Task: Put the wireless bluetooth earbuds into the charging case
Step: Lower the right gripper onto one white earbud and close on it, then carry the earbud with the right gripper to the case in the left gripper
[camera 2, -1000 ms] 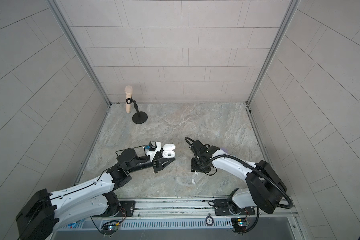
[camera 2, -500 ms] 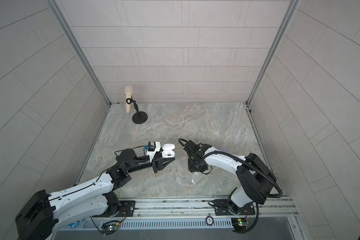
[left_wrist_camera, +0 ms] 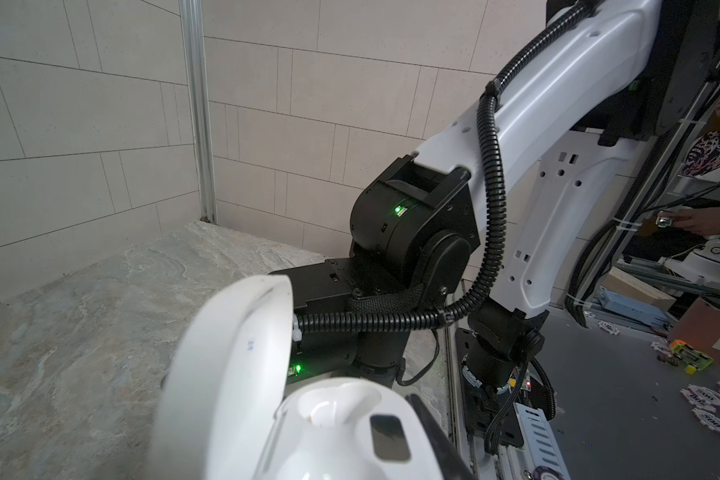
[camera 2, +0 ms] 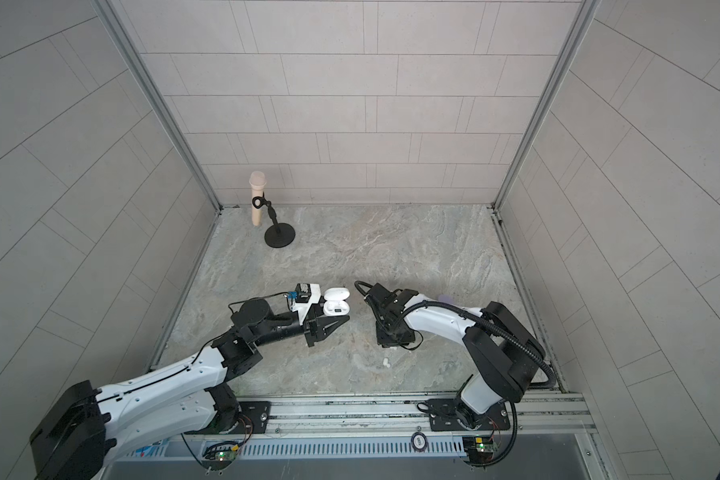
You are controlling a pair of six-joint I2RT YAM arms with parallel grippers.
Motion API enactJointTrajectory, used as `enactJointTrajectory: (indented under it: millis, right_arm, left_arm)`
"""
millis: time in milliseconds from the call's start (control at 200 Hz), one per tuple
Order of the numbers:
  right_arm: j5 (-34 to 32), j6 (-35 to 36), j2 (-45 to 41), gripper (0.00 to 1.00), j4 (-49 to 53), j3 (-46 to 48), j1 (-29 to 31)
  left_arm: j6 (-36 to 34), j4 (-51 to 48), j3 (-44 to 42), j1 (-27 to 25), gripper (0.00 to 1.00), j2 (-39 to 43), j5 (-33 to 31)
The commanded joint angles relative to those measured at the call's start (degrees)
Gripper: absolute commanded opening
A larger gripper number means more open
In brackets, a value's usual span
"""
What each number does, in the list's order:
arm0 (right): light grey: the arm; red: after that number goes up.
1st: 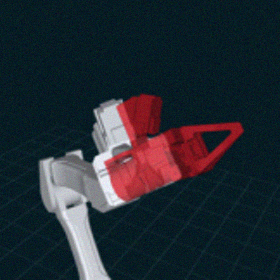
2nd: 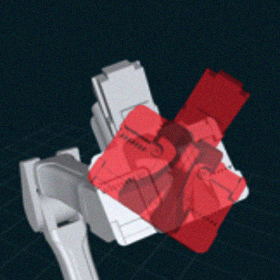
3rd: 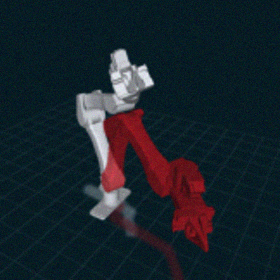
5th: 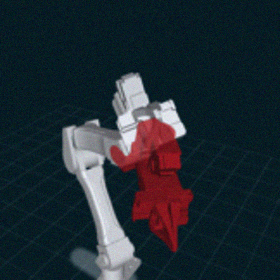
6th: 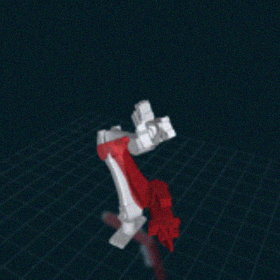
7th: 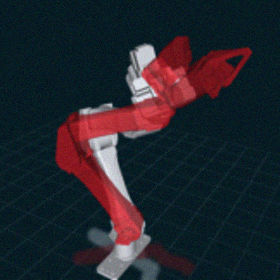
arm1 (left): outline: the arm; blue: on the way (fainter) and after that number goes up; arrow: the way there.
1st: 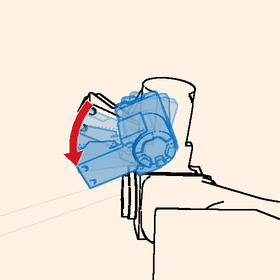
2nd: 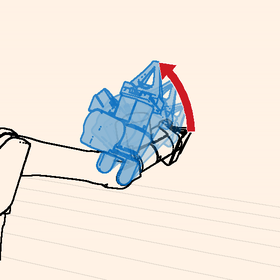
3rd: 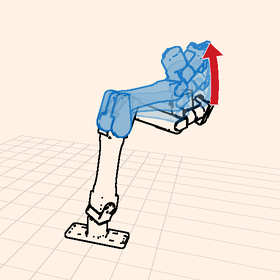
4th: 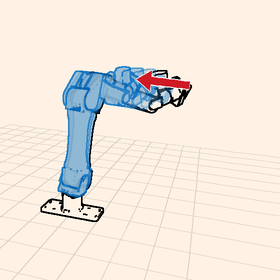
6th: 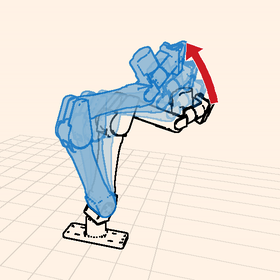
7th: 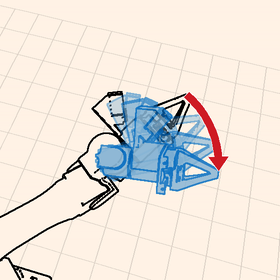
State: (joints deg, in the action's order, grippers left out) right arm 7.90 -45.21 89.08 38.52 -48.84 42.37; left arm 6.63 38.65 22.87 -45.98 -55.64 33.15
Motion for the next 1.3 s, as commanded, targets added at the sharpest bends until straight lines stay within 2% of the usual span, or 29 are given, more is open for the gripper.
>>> enactJointTrajectory:
  millis: [0, 546, 771, 1051, 1297]
  right_arm:
    - [-0.7, -0.3, 0.9, 0.32, 0.6, 0.4, 0.5]
    - [-0.5, -1.4, 0.9, 0.18, 0.3, 1.7, 0.5]
    - [0.3, 0.1, -5.5, 0.14, 2.8, -0.8, -1.1]
    - [7.8, 2.9, -19.2, 0.09, 5.3, -2.3, -7.1]
    - [19.3, 5.1, -28.3, 0.07, 5.1, -6.0, -11.9]
  left_arm:
    - [-0.3, 0.5, -0.7, 0.4, 0.06, 1.0, 0.0]
    - [-0.3, 0.5, -0.8, 0.4, 0.06, 1.0, -0.1]
    - [-0.3, 0.1, -0.1, 0.4, 0.06, 1.0, -0.3]
    - [-0.4, 0.7, 1.8, 0.8, 0.06, -0.6, 0.0]
    - [0.3, 2.9, 4.4, 1.1, 0.06, -4.4, 1.9]
